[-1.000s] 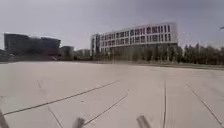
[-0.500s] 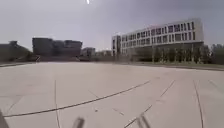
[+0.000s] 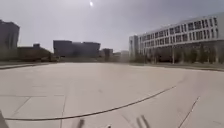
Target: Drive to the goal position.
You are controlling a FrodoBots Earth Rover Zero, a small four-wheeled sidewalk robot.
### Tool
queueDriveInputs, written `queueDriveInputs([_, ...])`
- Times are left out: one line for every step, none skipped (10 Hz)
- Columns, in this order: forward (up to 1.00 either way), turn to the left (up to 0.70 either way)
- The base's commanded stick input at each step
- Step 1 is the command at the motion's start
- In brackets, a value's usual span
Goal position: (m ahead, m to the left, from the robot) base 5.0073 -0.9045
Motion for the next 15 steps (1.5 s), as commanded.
queueDriveInputs([0.70, 0.00])
queueDriveInputs([0.70, 0.00])
queueDriveInputs([0.70, 0.00])
queueDriveInputs([0.70, 0.00])
queueDriveInputs([0.70, 0.00])
queueDriveInputs([0.70, 0.00])
queueDriveInputs([0.70, 0.00])
queueDriveInputs([0.70, 0.00])
queueDriveInputs([0.70, 0.00])
queueDriveInputs([0.70, 0.00])
queueDriveInputs([0.70, 0.00])
queueDriveInputs([0.70, 0.00])
queueDriveInputs([0.70, 0.00])
queueDriveInputs([0.70, 0.00])
queueDriveInputs([0.70, 0.00])
